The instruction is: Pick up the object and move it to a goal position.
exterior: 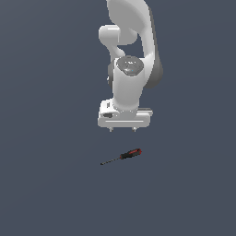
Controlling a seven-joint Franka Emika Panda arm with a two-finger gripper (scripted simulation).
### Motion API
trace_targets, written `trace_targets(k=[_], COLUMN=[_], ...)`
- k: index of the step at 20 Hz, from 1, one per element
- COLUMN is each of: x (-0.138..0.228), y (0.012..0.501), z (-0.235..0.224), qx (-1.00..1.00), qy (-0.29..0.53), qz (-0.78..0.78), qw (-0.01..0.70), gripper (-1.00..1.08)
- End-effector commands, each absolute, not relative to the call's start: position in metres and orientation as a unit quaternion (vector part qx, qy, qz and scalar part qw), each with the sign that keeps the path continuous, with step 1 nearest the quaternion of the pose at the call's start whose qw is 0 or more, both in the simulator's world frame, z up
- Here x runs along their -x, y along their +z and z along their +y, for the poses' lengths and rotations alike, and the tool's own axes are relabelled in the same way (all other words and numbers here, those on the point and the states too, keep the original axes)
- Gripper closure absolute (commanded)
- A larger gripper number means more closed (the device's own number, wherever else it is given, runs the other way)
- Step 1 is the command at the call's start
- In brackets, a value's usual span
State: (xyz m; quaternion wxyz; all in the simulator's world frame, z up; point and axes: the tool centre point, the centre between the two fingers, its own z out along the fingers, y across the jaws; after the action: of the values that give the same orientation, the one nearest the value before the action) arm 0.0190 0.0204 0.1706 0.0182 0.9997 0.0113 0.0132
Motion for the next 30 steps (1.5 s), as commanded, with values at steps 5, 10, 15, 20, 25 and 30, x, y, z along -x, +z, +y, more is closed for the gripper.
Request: trace_targets(k=[5, 10, 15, 20, 25, 30], x=[-0.026, -0.033, -0.042, -0.050, -0.058, -0.065], y=[0.162, 0.153, 0.141, 0.129, 0.116, 0.104], z=[0.020, 0.020, 0.019, 0.019, 0.018, 0.018], qx=[-0.999, -0.994, -0.984, -0.968, -0.948, -0.922], qy=[0.012, 0.010, 0.008, 0.006, 0.004, 0.002], qz=[-0.043, -0.105, -0.178, -0.249, -0.319, -0.387], qw=[0.014, 0.010, 0.006, 0.004, 0.002, 0.000], gripper=[-0.92, -0.92, -0.92, -0.92, -0.92, -0.92])
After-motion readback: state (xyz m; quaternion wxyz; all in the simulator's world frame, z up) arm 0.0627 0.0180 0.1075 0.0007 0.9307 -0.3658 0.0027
